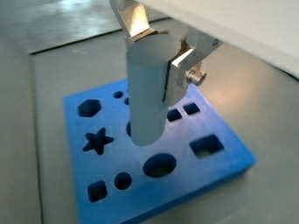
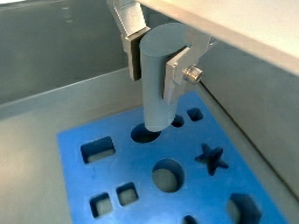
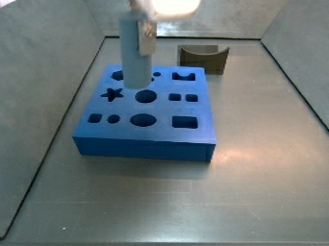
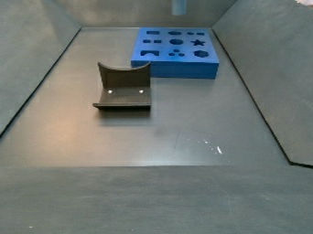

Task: Insert the oval object.

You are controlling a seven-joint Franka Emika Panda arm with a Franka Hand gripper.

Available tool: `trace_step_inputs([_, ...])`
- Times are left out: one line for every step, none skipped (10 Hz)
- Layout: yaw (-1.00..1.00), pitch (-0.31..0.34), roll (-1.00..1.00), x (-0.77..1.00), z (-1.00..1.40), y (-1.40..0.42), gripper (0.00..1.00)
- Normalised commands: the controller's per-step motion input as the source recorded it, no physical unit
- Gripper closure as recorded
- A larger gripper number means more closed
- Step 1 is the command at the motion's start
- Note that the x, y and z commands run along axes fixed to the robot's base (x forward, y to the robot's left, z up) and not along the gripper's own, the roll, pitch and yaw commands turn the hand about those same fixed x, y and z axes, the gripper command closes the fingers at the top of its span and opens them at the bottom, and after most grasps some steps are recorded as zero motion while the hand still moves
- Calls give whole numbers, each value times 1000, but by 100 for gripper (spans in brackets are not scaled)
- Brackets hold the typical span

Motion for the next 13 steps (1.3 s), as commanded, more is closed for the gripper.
trace_step_inputs([-1000,-60,0,0,-277,-157,100])
trace_step_inputs([-1000,-20,-6,0,-243,-100,100])
trace_step_inputs([-1000,-1,-31,0,-186,-71,100])
trace_step_inputs([-1000,0,-70,0,-103,-46,100])
trace_step_inputs([-954,0,-100,9,-214,-17,100])
trace_step_inputs([-531,0,-104,57,-543,-57,100])
trace_step_inputs([-386,-29,-83,0,-580,-71,100])
trace_step_inputs([-109,-11,57,0,-260,-11,100])
trace_step_inputs([0,-20,6,-43,-260,0,100])
trace_step_inputs([-14,0,0,0,-274,0,100])
trace_step_inputs([-303,0,19,74,-180,-83,100])
trace_step_inputs([-320,0,30,129,-246,-54,100])
trace_step_inputs([-237,6,14,183,-263,0,100])
